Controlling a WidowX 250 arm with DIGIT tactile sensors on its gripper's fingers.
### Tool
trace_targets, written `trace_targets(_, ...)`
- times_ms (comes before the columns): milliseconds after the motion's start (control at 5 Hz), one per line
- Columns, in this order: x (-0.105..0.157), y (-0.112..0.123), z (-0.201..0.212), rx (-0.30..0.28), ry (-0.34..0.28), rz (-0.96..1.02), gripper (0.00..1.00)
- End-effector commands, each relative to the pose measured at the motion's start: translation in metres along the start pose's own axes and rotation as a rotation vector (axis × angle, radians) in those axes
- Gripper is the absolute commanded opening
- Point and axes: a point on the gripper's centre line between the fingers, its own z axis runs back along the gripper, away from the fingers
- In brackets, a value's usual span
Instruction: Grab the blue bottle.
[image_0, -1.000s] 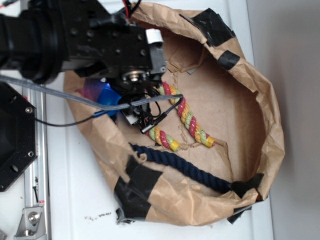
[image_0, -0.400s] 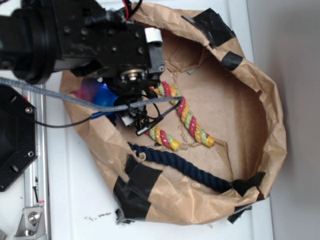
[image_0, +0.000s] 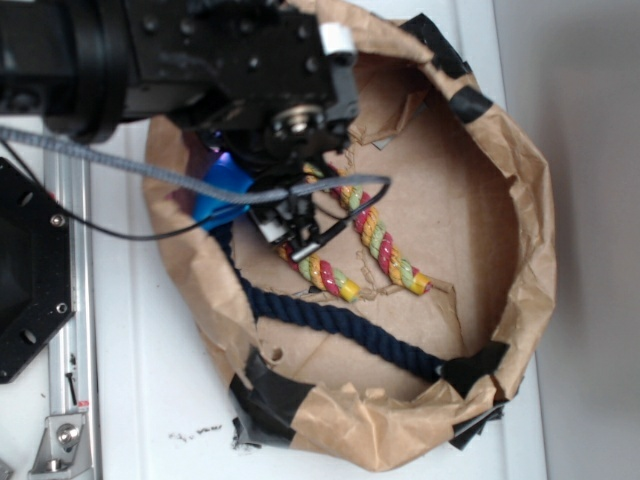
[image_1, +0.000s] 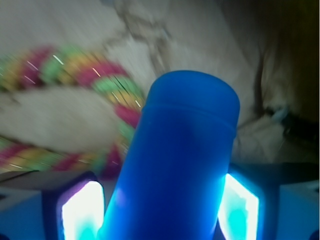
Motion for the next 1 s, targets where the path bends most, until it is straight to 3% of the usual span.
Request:
trace_targets(0,0.021,-0.027,0.06,-0.049,-0.22,-0.228,0.0)
trace_targets(200,0.019,-0.033,0.063,-0.077,-0.205,-0.408,0.0)
trace_targets(400,0.021,-0.043,0.065,-0.036,-0.23,-0.591,0.0)
trace_targets(800,0.028,-0.038,0.073,-0.081,-0.244,-0.462,0.0)
